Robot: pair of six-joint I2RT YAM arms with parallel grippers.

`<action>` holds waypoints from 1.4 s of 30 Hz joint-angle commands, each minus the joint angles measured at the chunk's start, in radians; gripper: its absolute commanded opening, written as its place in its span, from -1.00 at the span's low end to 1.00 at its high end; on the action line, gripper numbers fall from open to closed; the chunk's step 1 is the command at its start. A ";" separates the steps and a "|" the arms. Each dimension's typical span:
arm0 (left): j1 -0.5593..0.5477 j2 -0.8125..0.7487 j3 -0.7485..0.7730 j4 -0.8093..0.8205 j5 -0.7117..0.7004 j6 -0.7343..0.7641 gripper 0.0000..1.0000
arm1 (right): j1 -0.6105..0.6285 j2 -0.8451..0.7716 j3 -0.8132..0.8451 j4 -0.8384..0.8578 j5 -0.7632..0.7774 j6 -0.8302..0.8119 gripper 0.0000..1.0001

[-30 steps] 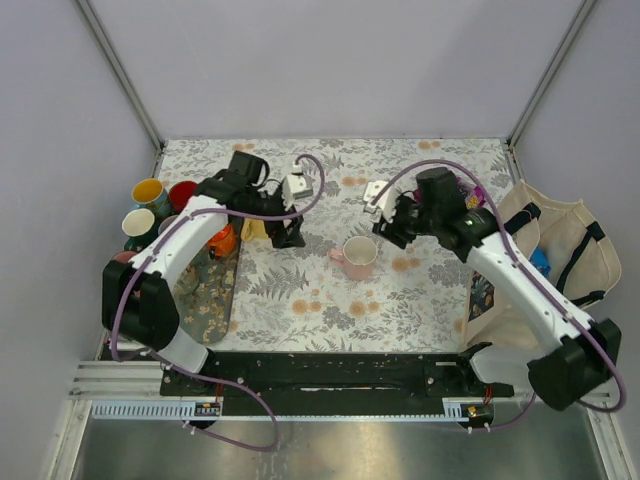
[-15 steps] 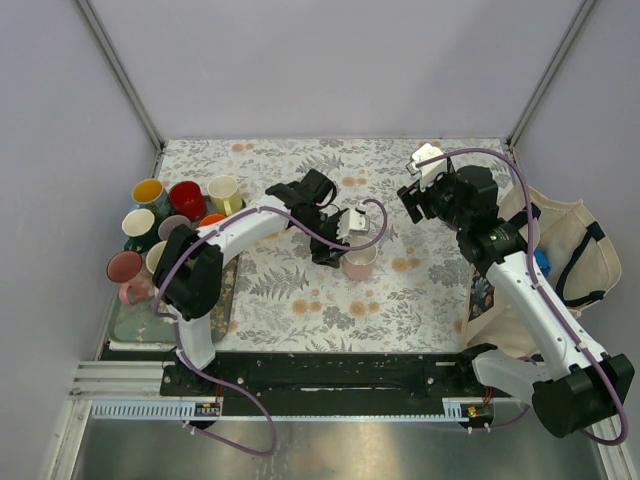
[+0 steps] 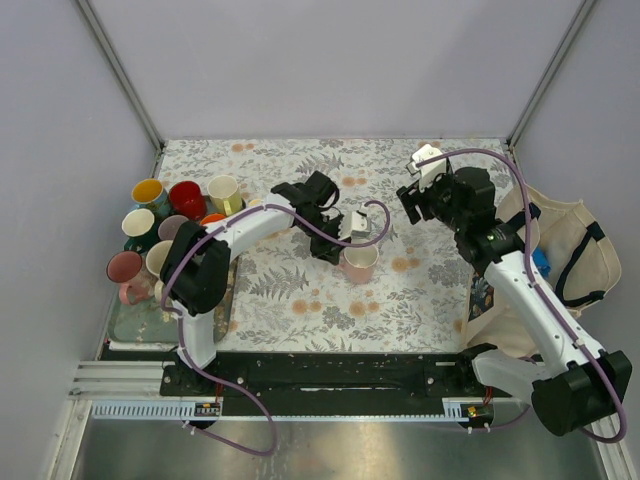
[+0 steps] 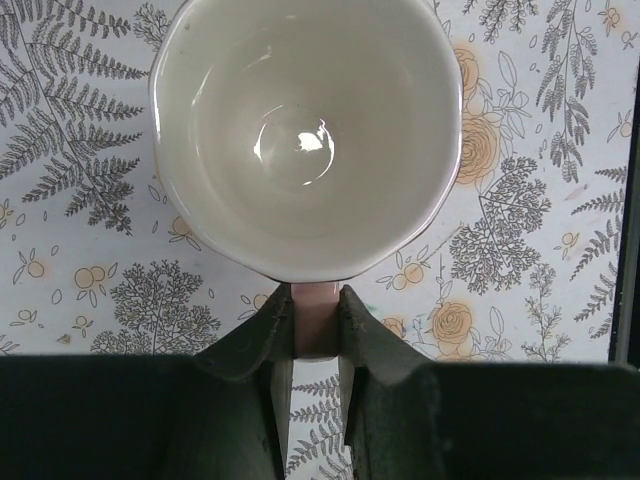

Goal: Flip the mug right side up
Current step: Move the cup to the tray.

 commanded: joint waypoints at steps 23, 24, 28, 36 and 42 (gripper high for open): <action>0.439 -0.948 -0.459 -0.281 -0.237 -0.317 -1.00 | -0.008 0.124 0.043 0.098 0.005 0.064 0.52; 0.469 -0.972 -0.482 -0.289 -0.254 -0.309 -1.00 | -0.006 0.130 0.048 0.096 0.005 0.064 0.52; 0.551 -1.041 -0.550 -0.266 -0.303 -0.333 -1.00 | -0.006 0.144 0.062 0.093 0.002 0.072 0.52; 0.595 -1.112 -0.682 -0.122 -0.481 -0.427 -1.00 | -0.006 0.178 0.089 0.081 -0.012 0.086 0.51; 0.605 -1.167 -0.780 -0.011 -0.610 -0.482 -1.00 | -0.006 0.204 0.108 0.076 -0.020 0.090 0.51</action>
